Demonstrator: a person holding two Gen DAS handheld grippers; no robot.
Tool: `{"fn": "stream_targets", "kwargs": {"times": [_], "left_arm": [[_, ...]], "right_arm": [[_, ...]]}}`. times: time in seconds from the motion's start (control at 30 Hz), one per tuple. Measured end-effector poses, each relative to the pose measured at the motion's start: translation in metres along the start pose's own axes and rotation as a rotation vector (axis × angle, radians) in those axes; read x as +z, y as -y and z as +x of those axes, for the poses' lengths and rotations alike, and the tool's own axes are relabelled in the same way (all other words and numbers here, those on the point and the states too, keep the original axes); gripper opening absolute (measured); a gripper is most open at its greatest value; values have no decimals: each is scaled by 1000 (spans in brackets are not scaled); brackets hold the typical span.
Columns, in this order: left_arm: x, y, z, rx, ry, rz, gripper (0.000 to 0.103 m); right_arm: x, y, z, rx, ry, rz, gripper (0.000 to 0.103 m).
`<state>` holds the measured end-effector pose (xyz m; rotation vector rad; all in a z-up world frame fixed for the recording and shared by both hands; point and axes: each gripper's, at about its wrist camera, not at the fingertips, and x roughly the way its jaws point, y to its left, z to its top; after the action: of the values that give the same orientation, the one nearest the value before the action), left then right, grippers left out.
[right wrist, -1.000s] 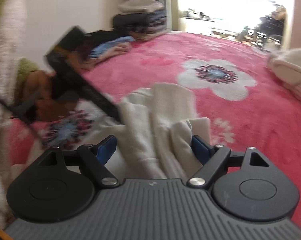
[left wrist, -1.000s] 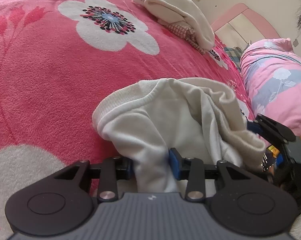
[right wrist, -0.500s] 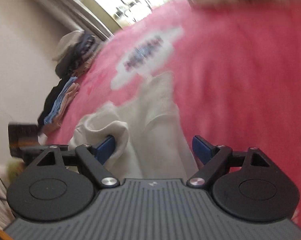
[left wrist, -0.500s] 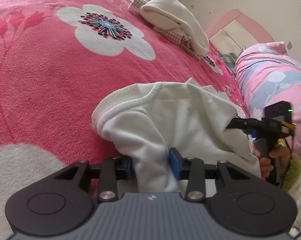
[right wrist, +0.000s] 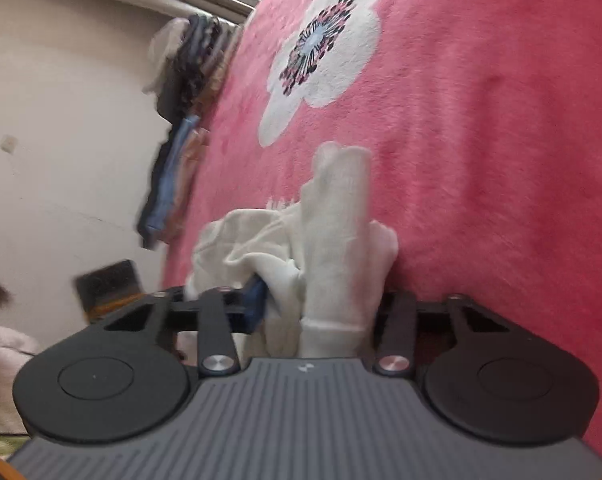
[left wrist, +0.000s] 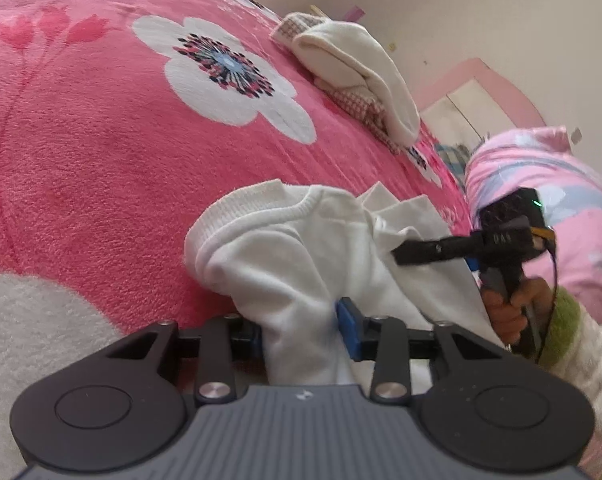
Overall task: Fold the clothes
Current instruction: 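Lift the gripped sweatshirt hem up with both grippers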
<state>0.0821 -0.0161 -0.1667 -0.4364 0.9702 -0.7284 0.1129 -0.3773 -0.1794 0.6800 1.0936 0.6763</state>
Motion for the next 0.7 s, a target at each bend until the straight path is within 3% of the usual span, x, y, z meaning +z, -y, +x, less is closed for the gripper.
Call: {"fn": "stream_targets", "kwargs": {"times": [0.07, 0.37, 0.53, 0.7], "left_arm": [[-2, 5, -4, 12, 28, 0, 25], [-7, 52, -54, -17, 174, 71, 20], [-12, 79, -101, -50, 300, 84, 19], [-8, 99, -163, -60, 464, 98, 18]], "right_arm": [[-5, -24, -7, -67, 36, -72, 26], [-72, -140, -61, -286, 277, -331, 22], [-99, -177, -95, -307, 399, -373, 22], [-112, -229, -110, -260, 505, -465, 22]]}}
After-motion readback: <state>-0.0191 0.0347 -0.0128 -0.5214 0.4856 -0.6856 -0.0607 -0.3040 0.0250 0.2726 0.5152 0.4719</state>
